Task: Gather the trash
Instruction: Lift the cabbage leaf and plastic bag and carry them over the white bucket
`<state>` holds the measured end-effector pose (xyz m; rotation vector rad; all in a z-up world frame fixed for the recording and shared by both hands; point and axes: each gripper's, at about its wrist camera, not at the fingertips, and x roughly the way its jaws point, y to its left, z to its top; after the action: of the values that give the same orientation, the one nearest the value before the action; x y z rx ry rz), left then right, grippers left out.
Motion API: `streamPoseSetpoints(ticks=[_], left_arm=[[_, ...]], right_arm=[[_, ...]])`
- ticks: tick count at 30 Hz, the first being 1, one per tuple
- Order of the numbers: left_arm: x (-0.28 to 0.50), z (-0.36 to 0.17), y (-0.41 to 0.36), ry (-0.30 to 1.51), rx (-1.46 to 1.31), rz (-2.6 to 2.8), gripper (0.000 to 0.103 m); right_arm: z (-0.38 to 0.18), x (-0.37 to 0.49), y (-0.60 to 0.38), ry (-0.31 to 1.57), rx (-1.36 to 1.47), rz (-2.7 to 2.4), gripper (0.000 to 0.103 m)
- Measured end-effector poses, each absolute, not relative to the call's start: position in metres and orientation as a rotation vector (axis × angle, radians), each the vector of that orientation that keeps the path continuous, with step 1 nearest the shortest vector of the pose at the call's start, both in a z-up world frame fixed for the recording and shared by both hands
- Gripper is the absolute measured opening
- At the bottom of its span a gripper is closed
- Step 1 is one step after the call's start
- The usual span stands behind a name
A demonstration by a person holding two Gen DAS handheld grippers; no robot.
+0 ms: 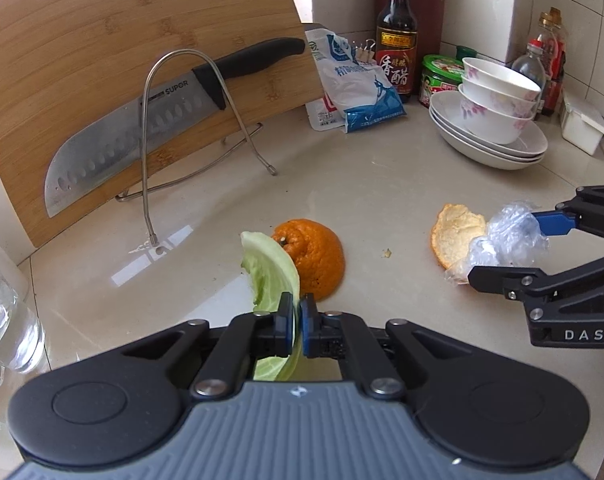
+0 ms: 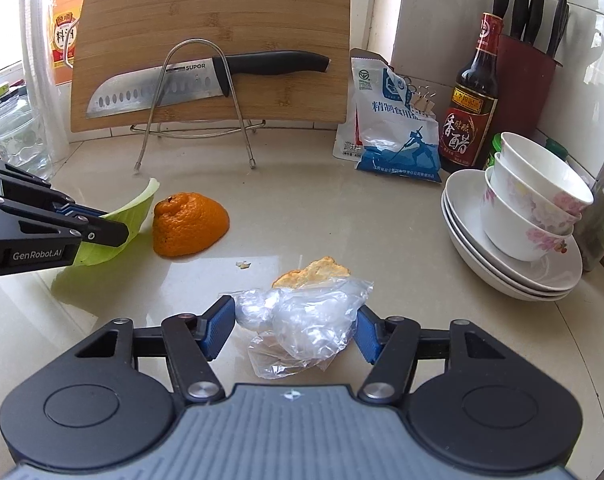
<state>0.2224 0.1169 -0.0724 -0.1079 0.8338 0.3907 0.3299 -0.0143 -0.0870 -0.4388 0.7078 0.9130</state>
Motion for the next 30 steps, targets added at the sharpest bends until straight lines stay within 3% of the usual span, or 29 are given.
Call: streamPoseSetpoints(ticks=[12, 30], left_arm=[[0.200, -0.042, 0.092, 0.863, -0.050, 0.229, 0.002], [0.184, -0.018, -0.008, 0.885, 0.038, -0.087, 0.002]], right_arm=[[-0.074, 0.306, -0.058, 0.761, -0.403, 0.918, 0.067], [-0.060, 0.249, -0.156, 0.776, -0.326, 0.771, 0.067]])
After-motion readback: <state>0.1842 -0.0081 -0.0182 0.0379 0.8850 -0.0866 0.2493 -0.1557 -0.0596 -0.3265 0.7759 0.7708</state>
